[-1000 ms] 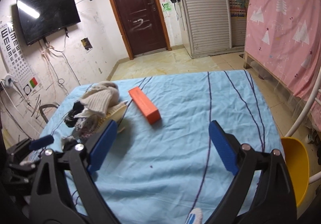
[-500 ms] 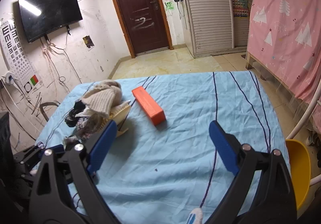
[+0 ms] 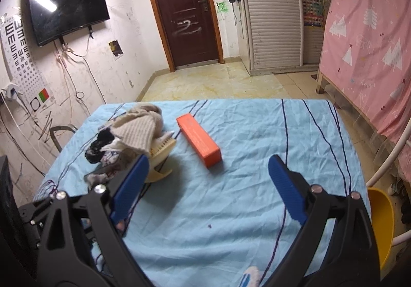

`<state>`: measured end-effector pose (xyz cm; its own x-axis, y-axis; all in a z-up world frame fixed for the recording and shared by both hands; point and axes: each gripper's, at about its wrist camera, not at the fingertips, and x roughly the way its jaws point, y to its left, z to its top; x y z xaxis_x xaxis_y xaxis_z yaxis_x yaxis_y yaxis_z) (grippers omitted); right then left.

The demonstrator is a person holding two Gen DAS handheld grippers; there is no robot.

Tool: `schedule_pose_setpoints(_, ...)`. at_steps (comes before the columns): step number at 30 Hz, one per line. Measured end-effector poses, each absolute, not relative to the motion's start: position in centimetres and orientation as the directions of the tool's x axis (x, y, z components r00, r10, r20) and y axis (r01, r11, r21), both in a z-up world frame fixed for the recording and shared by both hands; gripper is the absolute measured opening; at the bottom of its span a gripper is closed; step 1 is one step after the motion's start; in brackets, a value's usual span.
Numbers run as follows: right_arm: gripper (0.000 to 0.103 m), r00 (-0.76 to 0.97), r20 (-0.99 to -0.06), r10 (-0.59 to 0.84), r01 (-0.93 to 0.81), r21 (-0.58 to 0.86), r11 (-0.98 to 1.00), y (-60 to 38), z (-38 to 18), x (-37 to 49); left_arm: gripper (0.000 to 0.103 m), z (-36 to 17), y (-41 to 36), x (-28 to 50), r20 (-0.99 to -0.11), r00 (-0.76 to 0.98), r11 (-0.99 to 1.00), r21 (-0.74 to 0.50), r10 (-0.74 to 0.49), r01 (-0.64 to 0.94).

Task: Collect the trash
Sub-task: 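Grasp the black-and-pink sock with left gripper while right grasps white knit hat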

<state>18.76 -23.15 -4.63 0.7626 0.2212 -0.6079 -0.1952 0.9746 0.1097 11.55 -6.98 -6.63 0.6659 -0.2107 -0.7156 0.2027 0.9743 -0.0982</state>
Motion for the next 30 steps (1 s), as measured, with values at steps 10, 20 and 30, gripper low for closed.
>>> schedule_pose_setpoints(10,0.091,0.774,-0.581,0.254,-0.286,0.037,0.957,-18.7,-2.3,20.1,0.02,-4.9,-4.0,10.0,-0.619,0.7,0.934,-0.246,-0.356,0.257)
schedule_pose_setpoints(20,0.091,0.722,-0.633,0.28,-0.361,0.001,0.932,-13.4,-3.3,24.8,0.02,-3.4,-0.9,9.0,-0.527,0.785,0.942,-0.252,-0.325,0.221)
schedule_pose_setpoints(30,0.065,0.641,-0.738,0.213,-0.356,-0.039,0.934,-10.7,-6.4,28.4,0.02,-3.6,2.0,9.7,-0.514,0.801,0.943,-0.279,-0.306,0.181)
